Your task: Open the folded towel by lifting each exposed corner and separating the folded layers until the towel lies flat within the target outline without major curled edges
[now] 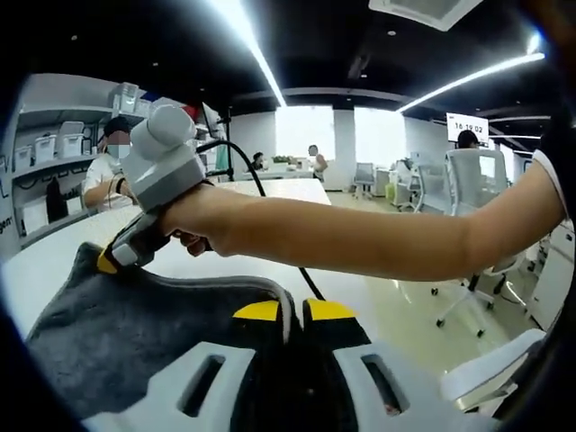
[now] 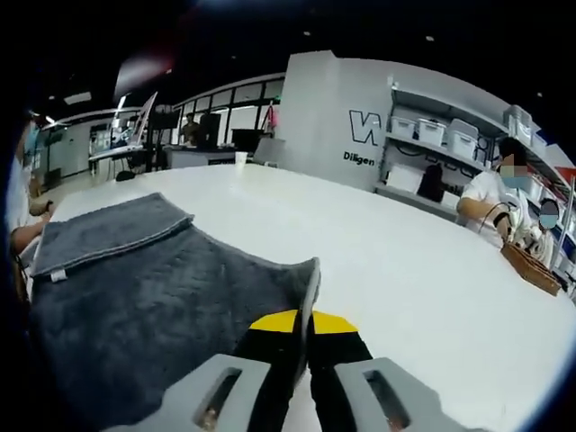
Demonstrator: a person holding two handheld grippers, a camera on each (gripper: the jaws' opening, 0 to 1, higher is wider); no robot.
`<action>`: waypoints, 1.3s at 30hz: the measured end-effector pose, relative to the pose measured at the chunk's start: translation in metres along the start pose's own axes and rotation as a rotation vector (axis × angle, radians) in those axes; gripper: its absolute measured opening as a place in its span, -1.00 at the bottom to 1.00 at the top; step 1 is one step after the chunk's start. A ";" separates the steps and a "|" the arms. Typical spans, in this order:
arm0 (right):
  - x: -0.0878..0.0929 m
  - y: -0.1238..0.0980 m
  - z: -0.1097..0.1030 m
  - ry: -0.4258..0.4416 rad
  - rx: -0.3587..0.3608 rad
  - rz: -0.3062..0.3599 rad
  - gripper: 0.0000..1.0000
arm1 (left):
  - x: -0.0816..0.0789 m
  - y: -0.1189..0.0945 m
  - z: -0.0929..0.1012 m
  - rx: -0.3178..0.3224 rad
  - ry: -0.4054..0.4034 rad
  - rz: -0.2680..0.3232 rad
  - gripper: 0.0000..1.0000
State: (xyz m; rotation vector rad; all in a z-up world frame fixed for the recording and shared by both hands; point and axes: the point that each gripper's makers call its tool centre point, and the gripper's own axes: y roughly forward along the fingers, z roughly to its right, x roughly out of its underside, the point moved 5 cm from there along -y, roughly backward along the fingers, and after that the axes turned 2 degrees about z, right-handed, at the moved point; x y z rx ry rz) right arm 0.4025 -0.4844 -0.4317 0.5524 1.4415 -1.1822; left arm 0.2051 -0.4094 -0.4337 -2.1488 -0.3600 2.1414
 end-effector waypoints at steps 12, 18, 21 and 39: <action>0.002 -0.013 0.007 0.027 0.037 0.001 -0.88 | -0.007 -0.001 0.004 -0.030 0.049 0.012 -0.50; -0.005 -0.024 0.010 0.020 0.056 0.016 -0.87 | -0.015 -0.006 0.002 -0.053 0.056 0.059 -0.57; -0.010 -0.031 0.009 0.007 0.061 0.031 -0.90 | -0.019 -0.012 -0.003 -0.086 0.050 0.097 -0.66; -0.017 -0.023 -0.010 -0.048 -0.047 -0.003 -1.00 | 0.000 0.007 0.007 -0.030 0.141 0.004 -0.76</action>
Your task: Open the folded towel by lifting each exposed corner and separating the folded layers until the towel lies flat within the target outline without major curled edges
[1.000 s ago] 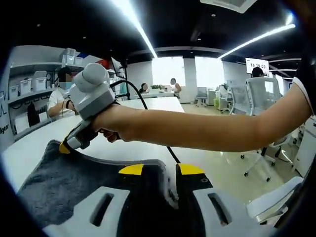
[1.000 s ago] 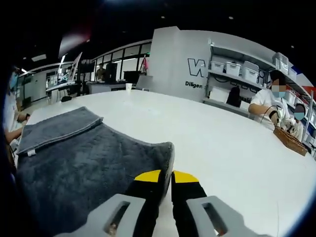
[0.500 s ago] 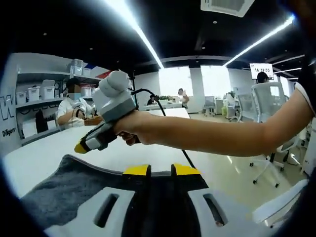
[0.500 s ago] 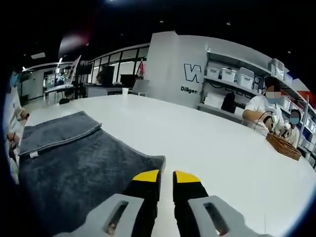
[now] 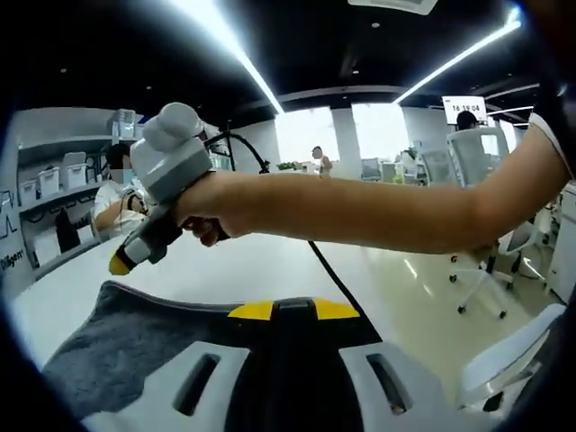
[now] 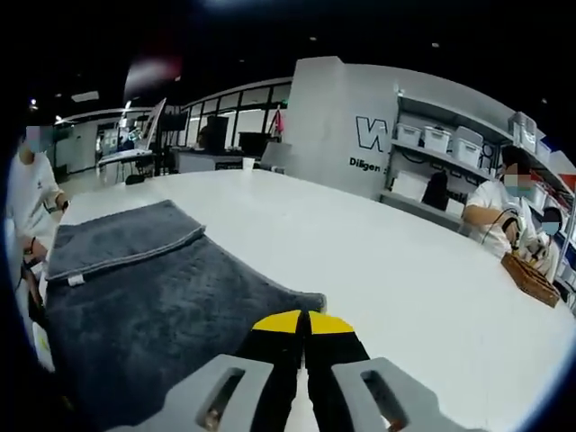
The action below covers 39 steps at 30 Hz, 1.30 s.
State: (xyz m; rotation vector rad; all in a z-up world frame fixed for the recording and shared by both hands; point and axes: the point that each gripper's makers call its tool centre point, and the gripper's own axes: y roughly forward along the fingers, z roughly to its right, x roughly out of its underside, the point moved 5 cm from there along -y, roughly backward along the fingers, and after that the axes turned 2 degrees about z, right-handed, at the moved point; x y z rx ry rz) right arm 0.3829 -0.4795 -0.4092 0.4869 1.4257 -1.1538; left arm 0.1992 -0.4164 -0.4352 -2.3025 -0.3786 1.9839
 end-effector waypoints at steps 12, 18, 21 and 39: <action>0.018 0.011 0.006 0.011 -0.026 -0.057 -1.00 | 0.011 0.016 0.007 0.039 0.065 -0.067 -0.81; 0.026 0.019 0.013 0.021 -0.023 -0.072 -1.00 | 0.016 0.020 0.009 0.046 0.055 -0.079 -0.85; 0.030 0.022 0.017 0.028 -0.023 -0.076 -1.00 | 0.017 0.022 0.010 0.050 0.041 -0.076 -0.88; 0.047 0.031 0.022 0.065 -0.031 -0.087 -1.00 | 0.020 0.024 0.012 0.063 0.040 -0.081 -0.92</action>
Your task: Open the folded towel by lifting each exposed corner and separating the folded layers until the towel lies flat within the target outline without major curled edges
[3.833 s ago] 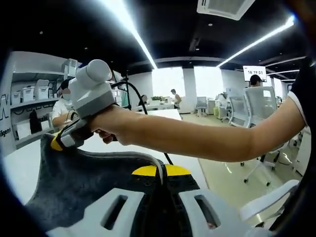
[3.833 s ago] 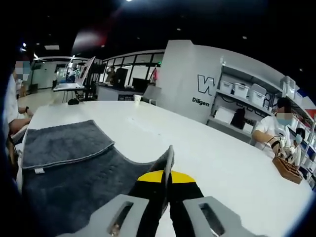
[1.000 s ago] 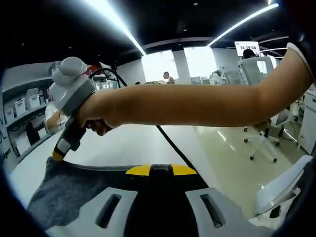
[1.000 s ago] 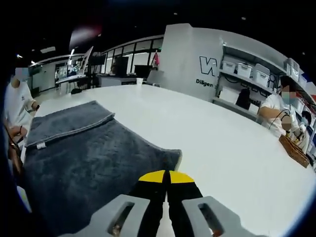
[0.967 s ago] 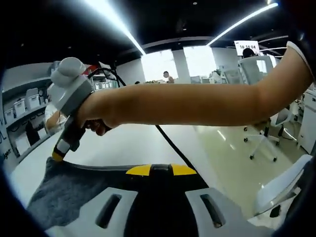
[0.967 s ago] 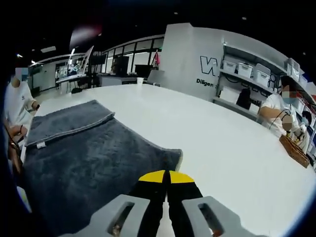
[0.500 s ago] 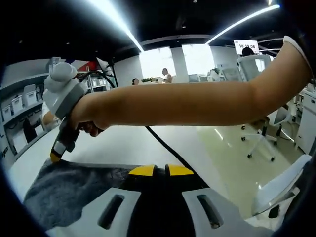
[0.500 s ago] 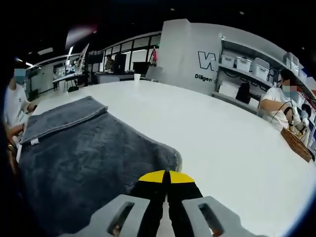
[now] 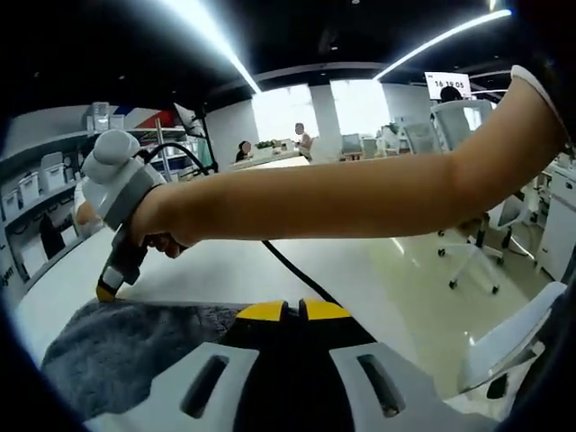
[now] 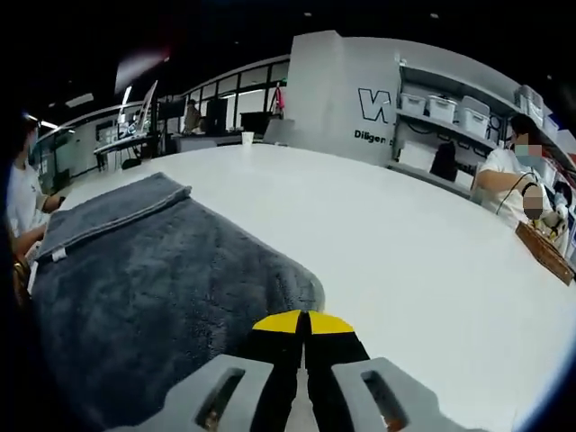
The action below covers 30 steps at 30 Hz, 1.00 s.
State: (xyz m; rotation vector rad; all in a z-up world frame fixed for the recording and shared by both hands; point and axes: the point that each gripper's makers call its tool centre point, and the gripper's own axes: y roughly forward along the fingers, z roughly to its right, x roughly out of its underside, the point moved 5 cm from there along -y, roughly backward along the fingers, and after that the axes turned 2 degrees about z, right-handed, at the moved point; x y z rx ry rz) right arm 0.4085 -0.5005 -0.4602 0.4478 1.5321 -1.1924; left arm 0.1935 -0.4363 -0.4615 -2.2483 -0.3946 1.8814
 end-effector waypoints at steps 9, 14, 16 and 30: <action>-0.003 -0.008 0.000 0.006 0.016 0.009 -1.00 | 0.000 -0.004 -0.001 -0.004 -0.008 0.014 -0.95; -0.004 -0.016 0.000 -0.001 0.029 0.019 -1.00 | -0.004 -0.008 -0.005 -0.023 -0.022 0.037 -0.91; -0.006 -0.018 0.002 0.005 0.036 0.022 -1.00 | -0.007 -0.010 -0.006 -0.031 -0.015 0.047 -0.86; -0.025 -0.031 -0.007 0.006 0.052 0.074 -0.86 | -0.021 -0.025 -0.012 -0.106 0.016 0.101 -0.49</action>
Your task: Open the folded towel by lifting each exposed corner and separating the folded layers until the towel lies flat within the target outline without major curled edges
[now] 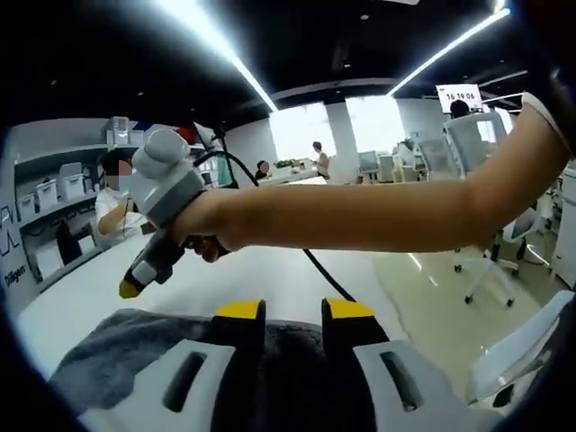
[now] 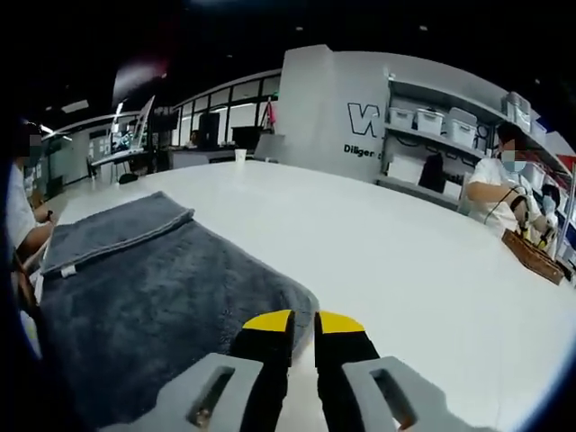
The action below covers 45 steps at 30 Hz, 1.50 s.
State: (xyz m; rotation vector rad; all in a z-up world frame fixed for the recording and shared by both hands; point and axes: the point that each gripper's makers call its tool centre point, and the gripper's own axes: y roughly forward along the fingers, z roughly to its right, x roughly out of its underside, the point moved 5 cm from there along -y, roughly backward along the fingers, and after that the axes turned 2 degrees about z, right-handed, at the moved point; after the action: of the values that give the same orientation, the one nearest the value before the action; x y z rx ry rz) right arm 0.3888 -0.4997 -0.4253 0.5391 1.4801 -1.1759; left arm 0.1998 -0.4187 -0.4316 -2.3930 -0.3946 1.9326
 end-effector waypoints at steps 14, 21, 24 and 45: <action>-0.010 -0.002 0.010 0.020 0.104 0.034 0.09 | 0.007 -0.012 -0.019 -0.115 -0.056 -0.070 0.50; -0.014 0.002 0.003 0.024 0.077 0.035 0.06 | 0.009 -0.020 -0.031 -0.180 -0.077 -0.087 0.79; -0.016 0.004 -0.001 0.024 0.068 0.034 0.02 | 0.008 -0.024 -0.032 -0.184 -0.077 -0.086 0.78; -0.032 0.024 -0.038 0.000 0.002 0.031 -0.07 | 0.018 -0.086 -0.034 -0.260 -0.070 -0.130 0.70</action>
State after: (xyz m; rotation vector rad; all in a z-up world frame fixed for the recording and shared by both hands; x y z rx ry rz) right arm 0.4000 -0.4486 -0.4083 0.5614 1.4659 -1.1533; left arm 0.2215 -0.3277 -0.4250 -2.3784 -0.8310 2.0209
